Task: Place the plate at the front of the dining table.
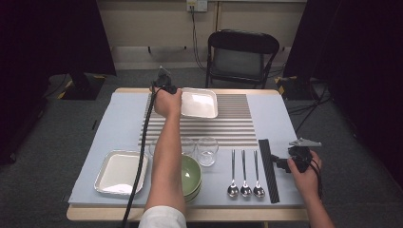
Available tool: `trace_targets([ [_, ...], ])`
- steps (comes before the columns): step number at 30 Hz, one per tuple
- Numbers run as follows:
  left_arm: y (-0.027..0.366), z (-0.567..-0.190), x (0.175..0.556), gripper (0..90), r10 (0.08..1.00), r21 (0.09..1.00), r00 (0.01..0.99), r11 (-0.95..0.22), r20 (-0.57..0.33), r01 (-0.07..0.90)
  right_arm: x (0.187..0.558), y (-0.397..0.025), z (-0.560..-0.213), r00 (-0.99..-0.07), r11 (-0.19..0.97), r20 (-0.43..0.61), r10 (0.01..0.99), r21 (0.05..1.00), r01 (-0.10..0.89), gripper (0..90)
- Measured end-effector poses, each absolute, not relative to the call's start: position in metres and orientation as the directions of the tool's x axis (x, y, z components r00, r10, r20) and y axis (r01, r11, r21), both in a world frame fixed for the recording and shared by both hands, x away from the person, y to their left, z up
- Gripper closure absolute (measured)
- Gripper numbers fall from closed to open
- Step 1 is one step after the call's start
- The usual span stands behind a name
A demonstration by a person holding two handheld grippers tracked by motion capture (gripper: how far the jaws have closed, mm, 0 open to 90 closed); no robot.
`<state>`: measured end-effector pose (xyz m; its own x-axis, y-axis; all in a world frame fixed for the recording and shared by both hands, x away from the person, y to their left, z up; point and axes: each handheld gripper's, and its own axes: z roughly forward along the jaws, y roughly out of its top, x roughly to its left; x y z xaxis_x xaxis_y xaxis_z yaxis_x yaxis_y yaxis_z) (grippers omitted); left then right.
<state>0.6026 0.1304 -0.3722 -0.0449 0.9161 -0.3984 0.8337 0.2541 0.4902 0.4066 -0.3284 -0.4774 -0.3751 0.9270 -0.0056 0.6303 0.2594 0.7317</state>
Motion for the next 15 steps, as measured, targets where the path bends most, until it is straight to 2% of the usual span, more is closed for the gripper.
trace_targets([
  [15, 0.1287, -0.3774, 0.6043, 86.8, 0.925, 0.492, -0.042, 0.239, -0.379, 0.837, 0.4066, -0.3284, -0.4774, -0.375, 0.260, -0.006, 0.927, 0.732, 0.630, 19.4],
])
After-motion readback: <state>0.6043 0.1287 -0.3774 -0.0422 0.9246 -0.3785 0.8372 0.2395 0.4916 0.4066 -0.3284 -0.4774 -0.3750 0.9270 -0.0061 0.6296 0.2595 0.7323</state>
